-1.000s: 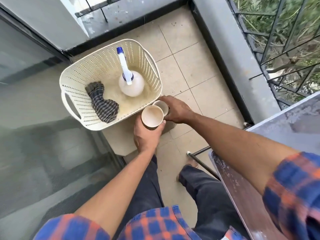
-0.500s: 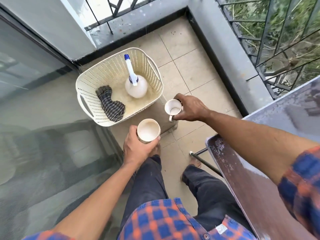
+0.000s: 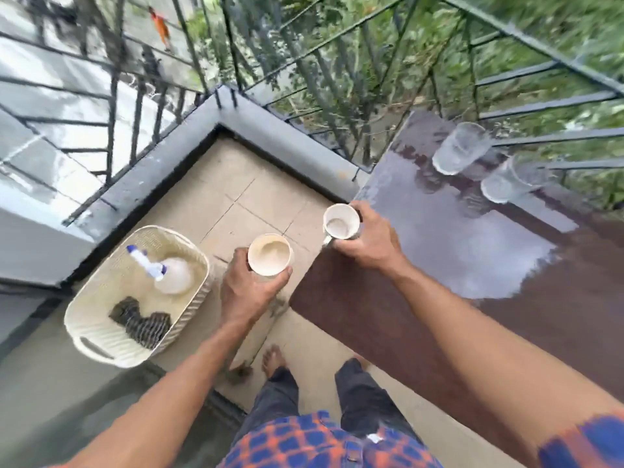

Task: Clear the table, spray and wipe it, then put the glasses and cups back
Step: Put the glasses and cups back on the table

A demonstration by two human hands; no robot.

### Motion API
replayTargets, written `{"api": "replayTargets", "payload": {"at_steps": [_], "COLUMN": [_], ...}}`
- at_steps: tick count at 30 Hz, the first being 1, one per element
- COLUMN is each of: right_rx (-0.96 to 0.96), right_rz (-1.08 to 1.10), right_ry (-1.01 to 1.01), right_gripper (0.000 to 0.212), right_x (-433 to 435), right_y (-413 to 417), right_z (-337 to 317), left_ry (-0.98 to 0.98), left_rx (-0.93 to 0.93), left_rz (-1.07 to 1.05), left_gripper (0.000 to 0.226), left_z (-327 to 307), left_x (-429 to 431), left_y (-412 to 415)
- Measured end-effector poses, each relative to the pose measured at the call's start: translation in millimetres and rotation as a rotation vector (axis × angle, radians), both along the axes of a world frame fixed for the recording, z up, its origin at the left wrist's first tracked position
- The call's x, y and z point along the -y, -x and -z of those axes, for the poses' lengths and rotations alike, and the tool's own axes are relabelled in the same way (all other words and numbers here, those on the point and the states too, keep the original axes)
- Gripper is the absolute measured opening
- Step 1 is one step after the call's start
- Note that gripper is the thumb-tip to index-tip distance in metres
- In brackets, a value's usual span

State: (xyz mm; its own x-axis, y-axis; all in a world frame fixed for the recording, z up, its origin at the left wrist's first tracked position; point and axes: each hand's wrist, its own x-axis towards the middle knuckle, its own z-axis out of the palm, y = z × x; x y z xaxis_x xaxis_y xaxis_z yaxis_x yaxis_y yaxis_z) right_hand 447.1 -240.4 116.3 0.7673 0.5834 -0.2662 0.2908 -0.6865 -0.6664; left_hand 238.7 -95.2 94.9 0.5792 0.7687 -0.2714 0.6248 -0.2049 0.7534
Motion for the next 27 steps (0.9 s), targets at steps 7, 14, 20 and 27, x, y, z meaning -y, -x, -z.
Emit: {"api": "replayTargets", "payload": {"at_steps": [7,14,20,27], "right_rx": [-0.018,0.000,0.006,0.035], "right_rz": [0.529,0.873,0.995,0.994], "right_ry": [-0.019,-0.035,-0.076,-0.130], "right_gripper": [0.060,0.062,0.064,0.081], "right_x": [185,320,397,448], "right_y": [-20,-63,-128,-201], "right_z": [-7,1,8,22], "left_ry": [-0.037,-0.071,-0.098,-0.210], "left_rx": [0.060,0.039,0.037,-0.019], "left_rz": [0.348,0.650,0.737,0.752], "left_gripper": [0.056,0.061,0.055,0.080], "left_z": [-19,-23,-19,15], "left_x": [75,195,290,349], "left_y": [-102,-209,-321,-416]}}
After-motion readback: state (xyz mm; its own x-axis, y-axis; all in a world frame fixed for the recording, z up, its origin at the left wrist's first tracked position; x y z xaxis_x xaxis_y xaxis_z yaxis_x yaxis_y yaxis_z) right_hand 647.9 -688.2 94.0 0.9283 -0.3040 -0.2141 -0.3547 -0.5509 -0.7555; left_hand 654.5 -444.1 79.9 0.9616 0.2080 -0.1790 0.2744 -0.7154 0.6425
